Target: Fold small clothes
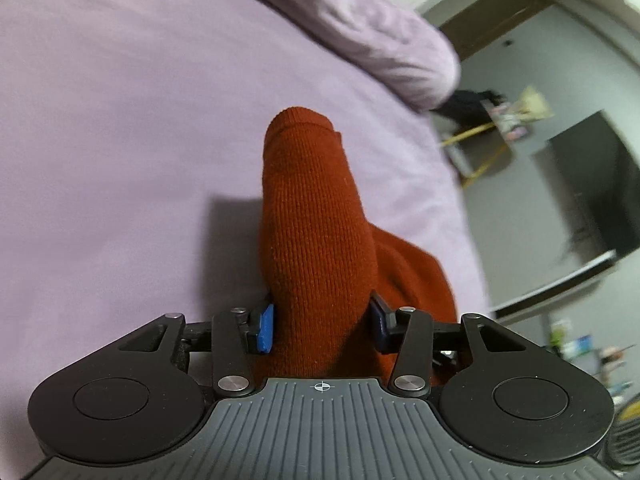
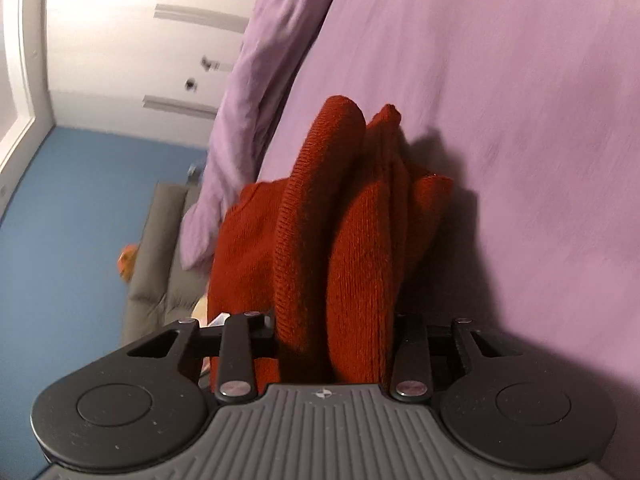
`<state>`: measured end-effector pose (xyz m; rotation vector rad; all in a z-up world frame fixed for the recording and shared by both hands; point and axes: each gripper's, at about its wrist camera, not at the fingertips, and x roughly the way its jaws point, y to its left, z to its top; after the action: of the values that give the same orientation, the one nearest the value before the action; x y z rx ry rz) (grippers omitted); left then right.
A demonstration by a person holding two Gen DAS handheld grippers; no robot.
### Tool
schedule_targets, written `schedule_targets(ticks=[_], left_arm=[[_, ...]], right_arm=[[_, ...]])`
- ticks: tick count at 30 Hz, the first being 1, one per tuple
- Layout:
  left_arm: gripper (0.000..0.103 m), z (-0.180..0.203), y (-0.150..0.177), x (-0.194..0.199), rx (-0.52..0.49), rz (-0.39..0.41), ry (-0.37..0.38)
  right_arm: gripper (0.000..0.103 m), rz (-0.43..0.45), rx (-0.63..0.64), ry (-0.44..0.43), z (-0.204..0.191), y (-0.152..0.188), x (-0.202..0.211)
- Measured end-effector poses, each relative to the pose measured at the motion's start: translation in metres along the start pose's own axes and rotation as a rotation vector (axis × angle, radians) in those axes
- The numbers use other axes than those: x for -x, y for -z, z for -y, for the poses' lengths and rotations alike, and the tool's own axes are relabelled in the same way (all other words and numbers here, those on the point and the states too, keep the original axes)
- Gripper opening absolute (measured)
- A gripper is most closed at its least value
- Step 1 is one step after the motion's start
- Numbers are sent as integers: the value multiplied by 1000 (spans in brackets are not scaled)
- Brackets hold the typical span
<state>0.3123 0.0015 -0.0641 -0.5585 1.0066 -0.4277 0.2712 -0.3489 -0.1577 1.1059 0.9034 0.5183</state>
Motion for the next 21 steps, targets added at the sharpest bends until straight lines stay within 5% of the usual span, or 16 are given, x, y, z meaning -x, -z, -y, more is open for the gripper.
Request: schedule_targets(ticks=[3,4,7,13,17,18,21], left_arm=[[53,-12,15,24,-72,-23,-180],[45,-14,19,32,-100,-20,-236],[46,-11,28,61,-187,49,-327],[52,10,22,48,-218,127,-392],[54,16,17,17,-169,162,-477],[55,16,17,11,-161,174,-490],[55,22,10,-11,-175,192,-525]], right_arm=[[46,-11,95,113,-17,30,-19],[53,3,129,166,-25,37,-19],[56,92,273,299,-52,45,-1],[52,290,521,572,-111,51,5],[44,204,630,534,-136,49,-41],[37,167,642,559,-135,47,-59],[35,134,693,630,-130,43,-94]])
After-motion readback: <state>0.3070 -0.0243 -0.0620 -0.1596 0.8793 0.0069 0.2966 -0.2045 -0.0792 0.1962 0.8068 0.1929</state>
